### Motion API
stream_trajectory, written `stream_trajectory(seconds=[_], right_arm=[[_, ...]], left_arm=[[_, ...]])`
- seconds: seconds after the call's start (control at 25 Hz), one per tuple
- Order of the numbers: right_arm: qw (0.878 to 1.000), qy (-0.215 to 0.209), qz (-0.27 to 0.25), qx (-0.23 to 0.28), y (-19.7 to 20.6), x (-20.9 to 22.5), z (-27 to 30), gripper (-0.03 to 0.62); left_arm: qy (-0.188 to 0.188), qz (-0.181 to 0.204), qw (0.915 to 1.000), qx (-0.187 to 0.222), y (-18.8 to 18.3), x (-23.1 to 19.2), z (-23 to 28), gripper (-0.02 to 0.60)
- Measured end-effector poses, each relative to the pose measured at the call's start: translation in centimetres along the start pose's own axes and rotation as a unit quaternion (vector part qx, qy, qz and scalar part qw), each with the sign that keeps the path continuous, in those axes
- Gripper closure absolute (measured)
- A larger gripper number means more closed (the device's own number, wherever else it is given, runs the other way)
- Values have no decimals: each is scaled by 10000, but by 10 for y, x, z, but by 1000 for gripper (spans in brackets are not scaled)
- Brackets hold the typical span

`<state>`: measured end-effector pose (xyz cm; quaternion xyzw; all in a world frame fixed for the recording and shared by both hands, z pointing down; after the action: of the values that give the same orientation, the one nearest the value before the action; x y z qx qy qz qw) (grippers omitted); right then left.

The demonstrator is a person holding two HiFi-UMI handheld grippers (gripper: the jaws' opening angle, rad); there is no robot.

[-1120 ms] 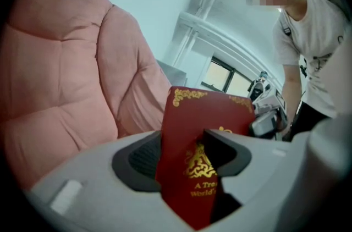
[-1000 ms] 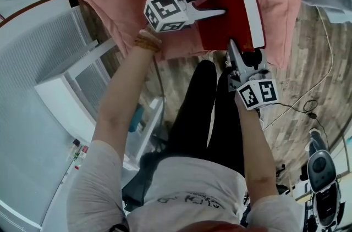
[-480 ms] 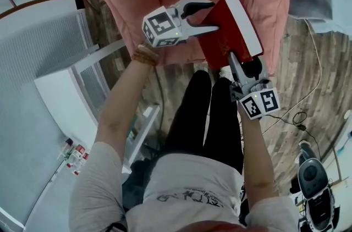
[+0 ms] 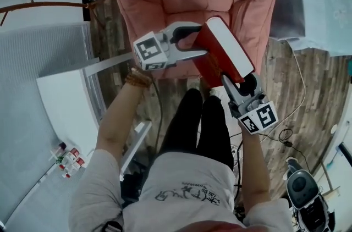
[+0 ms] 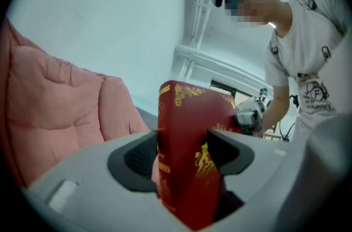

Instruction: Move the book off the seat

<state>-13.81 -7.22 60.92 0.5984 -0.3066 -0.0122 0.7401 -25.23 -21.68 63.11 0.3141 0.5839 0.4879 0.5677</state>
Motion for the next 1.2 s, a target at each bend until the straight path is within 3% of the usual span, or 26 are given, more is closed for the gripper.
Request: stream_trajectory(seconds=[0.28, 0.64, 1.2], right_arm=[[9952, -789, -576, -42, -83, -59, -8, 339], [9780, -1806, -1043, -103, -168, -129, -31, 340], [9546, -2447, -1697, 34, -268, -215, -56, 341]], left_arm=[[-70, 210, 9993, 309, -84, 56, -38, 276], [107, 294, 9966, 756, -164, 136, -73, 262], [-237, 868, 9891, 1164, -262, 229, -113, 270]])
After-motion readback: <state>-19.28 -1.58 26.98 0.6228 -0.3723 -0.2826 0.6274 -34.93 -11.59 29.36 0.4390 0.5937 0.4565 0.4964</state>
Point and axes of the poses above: the fingertips, and each gripper's own axes: z forward along the fingers, x to its right, y out of its underside, the point moved 5 cm from there along -z, backward along the fingers, and after that the axes turned 3 degrees about -z, right-handed, at the moved point
